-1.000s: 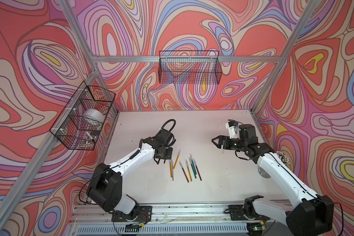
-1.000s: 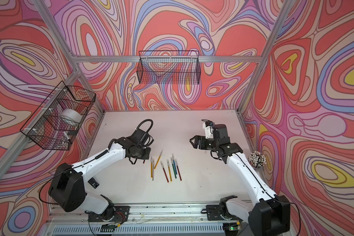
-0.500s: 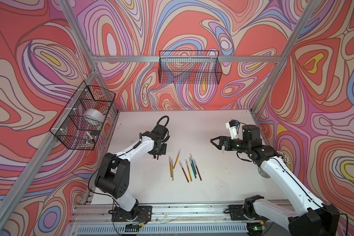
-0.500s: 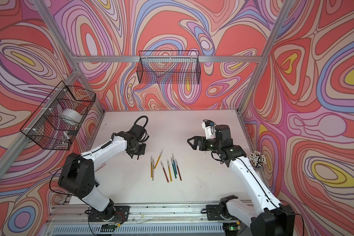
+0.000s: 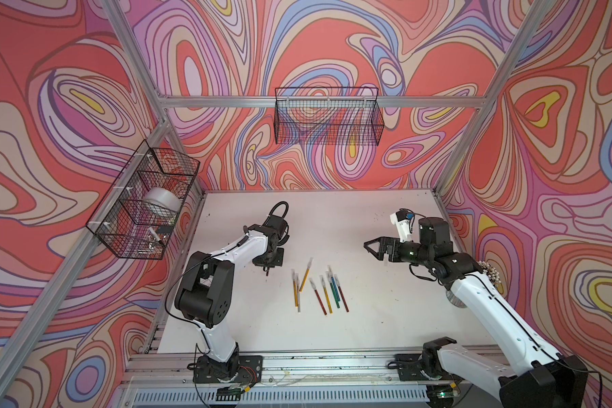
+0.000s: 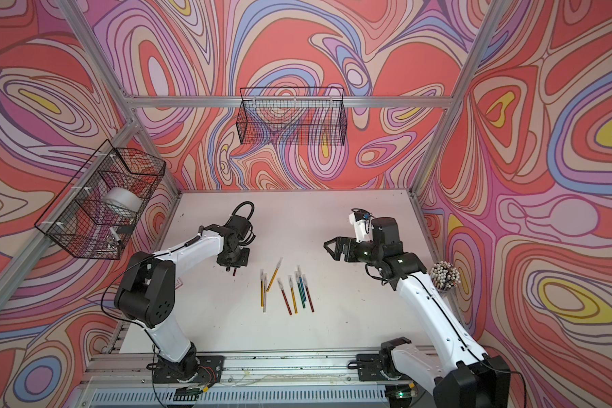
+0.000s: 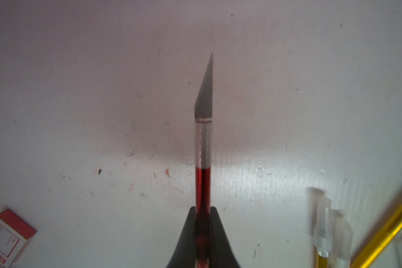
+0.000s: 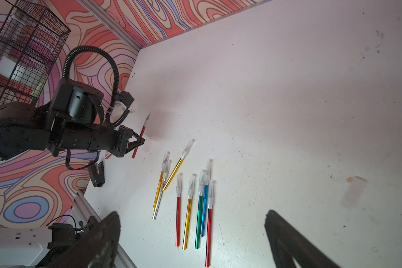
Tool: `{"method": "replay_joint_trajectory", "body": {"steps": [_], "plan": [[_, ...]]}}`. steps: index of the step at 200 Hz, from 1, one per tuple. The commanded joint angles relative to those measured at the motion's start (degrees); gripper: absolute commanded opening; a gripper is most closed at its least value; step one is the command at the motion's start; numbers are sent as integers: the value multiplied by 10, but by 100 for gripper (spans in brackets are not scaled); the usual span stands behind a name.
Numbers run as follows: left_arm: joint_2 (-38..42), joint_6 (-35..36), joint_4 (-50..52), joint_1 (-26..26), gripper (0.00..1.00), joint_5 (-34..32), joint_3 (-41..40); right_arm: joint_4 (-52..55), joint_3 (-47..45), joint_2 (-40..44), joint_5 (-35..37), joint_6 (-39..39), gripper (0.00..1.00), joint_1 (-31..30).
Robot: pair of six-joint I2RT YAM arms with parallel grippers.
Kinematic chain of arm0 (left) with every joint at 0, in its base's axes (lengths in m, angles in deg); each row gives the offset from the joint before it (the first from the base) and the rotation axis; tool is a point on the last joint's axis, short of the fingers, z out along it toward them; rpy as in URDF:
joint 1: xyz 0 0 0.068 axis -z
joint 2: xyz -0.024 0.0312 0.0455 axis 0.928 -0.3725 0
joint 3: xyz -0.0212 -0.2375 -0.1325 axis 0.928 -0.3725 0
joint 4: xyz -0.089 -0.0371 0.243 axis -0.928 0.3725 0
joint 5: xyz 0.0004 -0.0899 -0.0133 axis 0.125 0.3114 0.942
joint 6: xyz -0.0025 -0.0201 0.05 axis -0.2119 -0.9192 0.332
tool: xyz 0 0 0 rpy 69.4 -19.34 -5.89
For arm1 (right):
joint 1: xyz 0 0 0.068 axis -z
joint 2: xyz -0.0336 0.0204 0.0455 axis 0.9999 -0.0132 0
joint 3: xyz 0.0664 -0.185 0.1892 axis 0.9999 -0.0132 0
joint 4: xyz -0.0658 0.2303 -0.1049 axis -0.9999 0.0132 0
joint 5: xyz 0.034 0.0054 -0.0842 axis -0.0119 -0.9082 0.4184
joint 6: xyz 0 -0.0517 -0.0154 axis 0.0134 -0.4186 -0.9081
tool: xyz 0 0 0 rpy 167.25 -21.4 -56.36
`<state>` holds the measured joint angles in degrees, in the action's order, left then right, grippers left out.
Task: Remove protective caps from carving knives
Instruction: Place the carving knife at the center of the board.
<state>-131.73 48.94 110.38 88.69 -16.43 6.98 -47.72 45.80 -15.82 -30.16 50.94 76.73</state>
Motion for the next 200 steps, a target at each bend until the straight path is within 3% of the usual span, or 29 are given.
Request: {"method": "replay_joint_trajectory", "body": {"steps": [1, 200], "plan": [[-12, 9, 19, -4, 9, -16, 15, -9, -4, -1, 1, -2, 98, -3], [-68, 8, 34, -22, 19, 10, 32, -8, 3, -4, 21, -2, 98, -2]]}}
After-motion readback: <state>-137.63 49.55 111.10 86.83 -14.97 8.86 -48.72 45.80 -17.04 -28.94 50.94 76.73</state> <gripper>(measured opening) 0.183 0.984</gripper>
